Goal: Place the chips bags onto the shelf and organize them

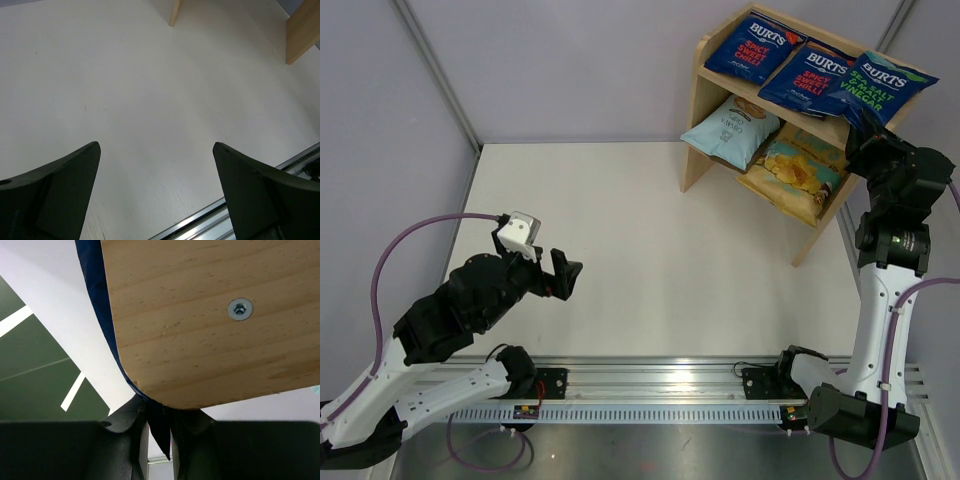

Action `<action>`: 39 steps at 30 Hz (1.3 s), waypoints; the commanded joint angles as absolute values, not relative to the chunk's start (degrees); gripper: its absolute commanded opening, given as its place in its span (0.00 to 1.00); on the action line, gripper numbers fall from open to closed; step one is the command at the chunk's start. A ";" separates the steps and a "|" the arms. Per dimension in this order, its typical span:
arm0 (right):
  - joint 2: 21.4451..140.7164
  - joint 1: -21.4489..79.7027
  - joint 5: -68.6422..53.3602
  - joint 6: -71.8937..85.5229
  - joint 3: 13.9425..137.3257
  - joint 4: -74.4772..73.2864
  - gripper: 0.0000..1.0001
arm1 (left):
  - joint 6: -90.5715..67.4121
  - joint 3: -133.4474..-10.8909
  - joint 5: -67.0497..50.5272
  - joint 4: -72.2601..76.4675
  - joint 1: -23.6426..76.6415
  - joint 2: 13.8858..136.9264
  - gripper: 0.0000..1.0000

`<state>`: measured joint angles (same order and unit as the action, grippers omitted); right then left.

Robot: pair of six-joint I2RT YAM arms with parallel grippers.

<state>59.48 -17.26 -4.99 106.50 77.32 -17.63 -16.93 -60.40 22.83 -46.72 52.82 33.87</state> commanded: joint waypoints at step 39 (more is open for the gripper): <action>52.03 -10.46 10.90 116.74 67.84 -6.05 0.28 | -18.37 -61.96 24.70 -46.05 52.73 37.71 0.99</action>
<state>52.56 -10.61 7.03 113.91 65.04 -3.33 -18.02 -60.42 23.83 -47.11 52.82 37.47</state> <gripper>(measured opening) 0.256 0.988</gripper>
